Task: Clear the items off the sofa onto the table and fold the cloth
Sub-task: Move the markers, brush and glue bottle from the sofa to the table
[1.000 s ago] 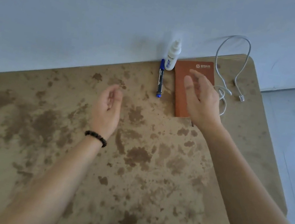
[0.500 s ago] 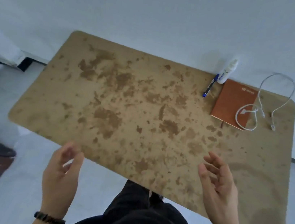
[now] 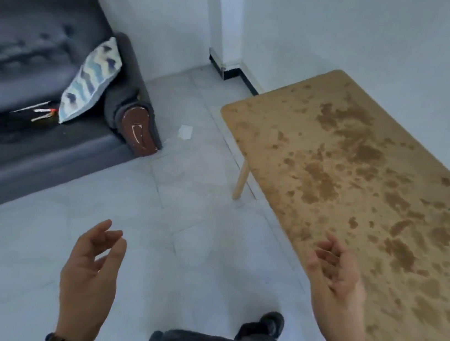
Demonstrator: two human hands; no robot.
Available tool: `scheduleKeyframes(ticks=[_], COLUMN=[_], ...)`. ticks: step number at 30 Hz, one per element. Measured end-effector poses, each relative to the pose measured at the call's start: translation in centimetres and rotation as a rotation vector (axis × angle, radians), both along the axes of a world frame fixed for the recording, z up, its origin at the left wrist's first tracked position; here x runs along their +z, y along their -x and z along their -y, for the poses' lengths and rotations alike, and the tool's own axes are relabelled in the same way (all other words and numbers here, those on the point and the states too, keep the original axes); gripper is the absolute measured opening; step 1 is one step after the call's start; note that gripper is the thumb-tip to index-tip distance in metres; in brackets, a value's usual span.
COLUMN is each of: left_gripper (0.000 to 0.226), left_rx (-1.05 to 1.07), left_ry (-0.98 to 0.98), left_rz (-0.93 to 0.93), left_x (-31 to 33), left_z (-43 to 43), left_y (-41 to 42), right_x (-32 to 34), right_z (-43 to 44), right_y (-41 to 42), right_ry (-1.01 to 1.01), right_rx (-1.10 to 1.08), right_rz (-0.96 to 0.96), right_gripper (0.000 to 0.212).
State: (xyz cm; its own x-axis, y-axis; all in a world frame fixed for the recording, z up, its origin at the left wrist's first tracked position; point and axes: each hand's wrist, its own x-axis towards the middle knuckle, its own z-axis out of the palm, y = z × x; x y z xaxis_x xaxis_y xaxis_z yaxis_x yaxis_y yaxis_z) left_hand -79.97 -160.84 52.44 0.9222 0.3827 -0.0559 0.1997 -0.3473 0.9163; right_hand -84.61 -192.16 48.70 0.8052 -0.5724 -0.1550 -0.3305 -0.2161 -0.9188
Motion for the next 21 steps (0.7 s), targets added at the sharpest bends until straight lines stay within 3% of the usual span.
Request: scheduleKeyframes(ticks=[13,21], left_gripper=[0.035,0.035], left_rx=[0.483,0.562], left_ry=[0.151,0.157], left_rz=[-0.041,-0.062], left_x=[-1.7,-2.6], left_z=[-33.9,-45.9], left_y=[11.7,6.3], right_x=[0.6,-0.4], right_z=[-35.6,-49.6], right_y=[-4.6,-12.1], right_ry=[0.109,0.076], right_rx=[0.630,0.779], right_rz=[-0.009,-0.006], right_gripper=[0.048,0.048])
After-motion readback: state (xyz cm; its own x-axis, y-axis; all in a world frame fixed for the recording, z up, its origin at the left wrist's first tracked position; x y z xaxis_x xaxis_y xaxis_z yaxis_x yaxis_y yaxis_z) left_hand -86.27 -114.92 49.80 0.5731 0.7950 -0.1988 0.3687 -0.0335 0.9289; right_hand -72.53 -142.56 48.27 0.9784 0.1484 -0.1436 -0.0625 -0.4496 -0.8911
